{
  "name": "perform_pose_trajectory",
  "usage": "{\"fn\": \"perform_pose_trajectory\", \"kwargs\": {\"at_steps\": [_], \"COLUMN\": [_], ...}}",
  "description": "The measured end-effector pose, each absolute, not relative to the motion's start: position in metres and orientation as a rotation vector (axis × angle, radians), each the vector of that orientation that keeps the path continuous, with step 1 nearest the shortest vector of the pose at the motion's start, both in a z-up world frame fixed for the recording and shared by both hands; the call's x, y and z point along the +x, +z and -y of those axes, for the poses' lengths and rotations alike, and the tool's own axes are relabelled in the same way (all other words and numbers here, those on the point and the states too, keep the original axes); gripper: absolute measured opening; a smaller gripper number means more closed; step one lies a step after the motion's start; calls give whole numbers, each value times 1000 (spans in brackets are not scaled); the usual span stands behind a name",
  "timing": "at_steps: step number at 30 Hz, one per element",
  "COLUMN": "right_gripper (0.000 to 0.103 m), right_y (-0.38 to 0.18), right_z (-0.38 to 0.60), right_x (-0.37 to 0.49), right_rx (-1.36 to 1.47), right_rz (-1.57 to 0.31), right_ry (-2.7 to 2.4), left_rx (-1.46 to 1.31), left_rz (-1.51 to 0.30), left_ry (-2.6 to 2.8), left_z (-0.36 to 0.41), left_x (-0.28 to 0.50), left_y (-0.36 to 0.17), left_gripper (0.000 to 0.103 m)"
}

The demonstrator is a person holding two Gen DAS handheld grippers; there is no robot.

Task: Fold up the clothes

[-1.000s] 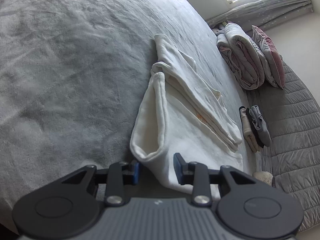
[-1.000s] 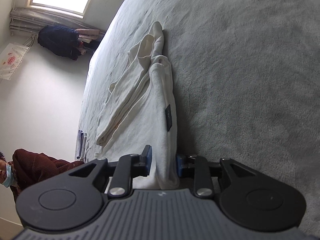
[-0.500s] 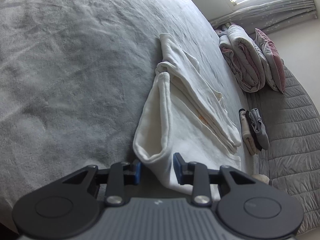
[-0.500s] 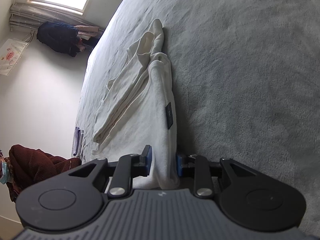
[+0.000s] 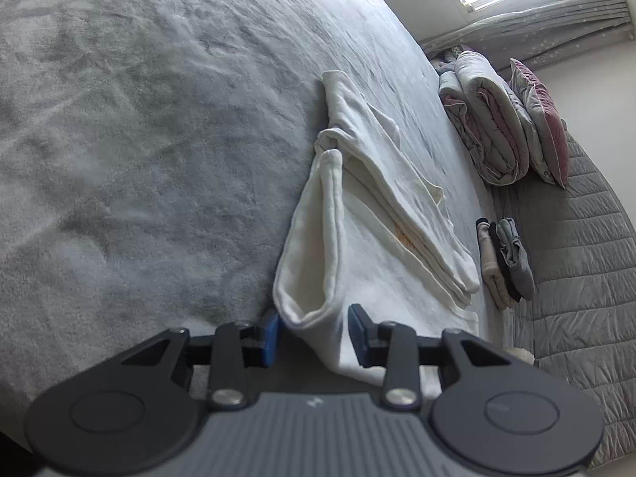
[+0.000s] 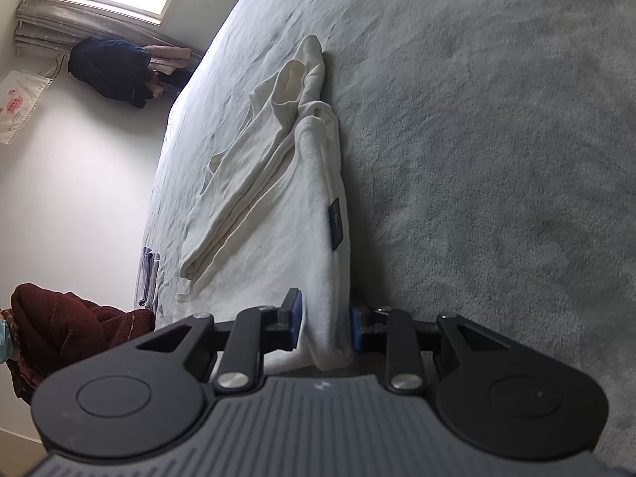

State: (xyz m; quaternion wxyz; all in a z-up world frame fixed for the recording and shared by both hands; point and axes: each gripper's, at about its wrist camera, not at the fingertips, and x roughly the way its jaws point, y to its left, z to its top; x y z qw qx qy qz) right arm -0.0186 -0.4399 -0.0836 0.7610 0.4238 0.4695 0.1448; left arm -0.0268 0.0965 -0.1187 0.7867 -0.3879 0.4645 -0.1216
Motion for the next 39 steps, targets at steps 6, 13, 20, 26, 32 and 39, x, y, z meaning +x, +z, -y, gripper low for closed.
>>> {"fn": "perform_pose_trajectory", "kwargs": {"at_steps": [6,13,20,26,32,39], "right_gripper": [39,34,14,13,12,12], "right_y": [-86,-85,-85,-75,-62,-64], "right_z": [440,433,436,443,439,439], "right_x": [-13,-2,9,16,36,64], "right_rx": [908,855,911,1012,1086,1193], "right_rz": [-1021,-1029,-1015,-952,-875,-794], "right_ry": [325,342,384,421,434,396], "left_rx": [-805,-758,-843,-975,-1075,-1146], "left_rz": [-1008,-1021,-1032,-971,-894,-794], "left_ry": [-275,-256,-282,-344,-387,-389], "left_z": [-95,-90,-99,-107,-109,-109], "left_x": [-24,-22,-25,-28,-24,-7], "left_y": [-118,-118,-120,-114,-104,-87], "left_gripper": [47,37,10,9,9,9]}}
